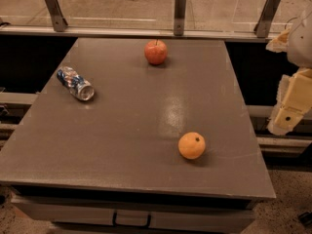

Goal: Pick apple

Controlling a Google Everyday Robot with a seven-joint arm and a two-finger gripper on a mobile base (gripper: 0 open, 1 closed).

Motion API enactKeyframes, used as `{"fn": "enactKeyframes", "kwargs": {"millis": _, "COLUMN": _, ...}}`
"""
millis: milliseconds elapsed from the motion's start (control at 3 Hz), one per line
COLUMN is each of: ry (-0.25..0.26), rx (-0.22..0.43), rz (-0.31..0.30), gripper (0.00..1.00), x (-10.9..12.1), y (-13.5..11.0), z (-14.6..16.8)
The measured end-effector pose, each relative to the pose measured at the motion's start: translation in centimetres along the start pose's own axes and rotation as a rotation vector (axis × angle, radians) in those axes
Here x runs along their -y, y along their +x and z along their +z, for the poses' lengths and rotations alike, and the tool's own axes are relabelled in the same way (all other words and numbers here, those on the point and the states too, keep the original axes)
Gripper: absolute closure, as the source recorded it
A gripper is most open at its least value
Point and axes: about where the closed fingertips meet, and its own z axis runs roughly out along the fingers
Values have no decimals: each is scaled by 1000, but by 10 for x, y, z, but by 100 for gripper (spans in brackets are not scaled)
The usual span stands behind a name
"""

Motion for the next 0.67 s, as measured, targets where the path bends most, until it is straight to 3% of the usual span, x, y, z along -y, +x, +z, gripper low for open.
{"fn": "enactKeyframes", "kwargs": {"millis": 333, "ry": 0, "rx": 0, "rz": 0, "gripper": 0, "x": 0, "y": 0, "z": 0}}
{"fn": "enactKeyframes", "kwargs": {"millis": 667, "ry": 5, "rx": 45, "rz": -33, "gripper": 0, "x": 27, "y": -17, "z": 17}}
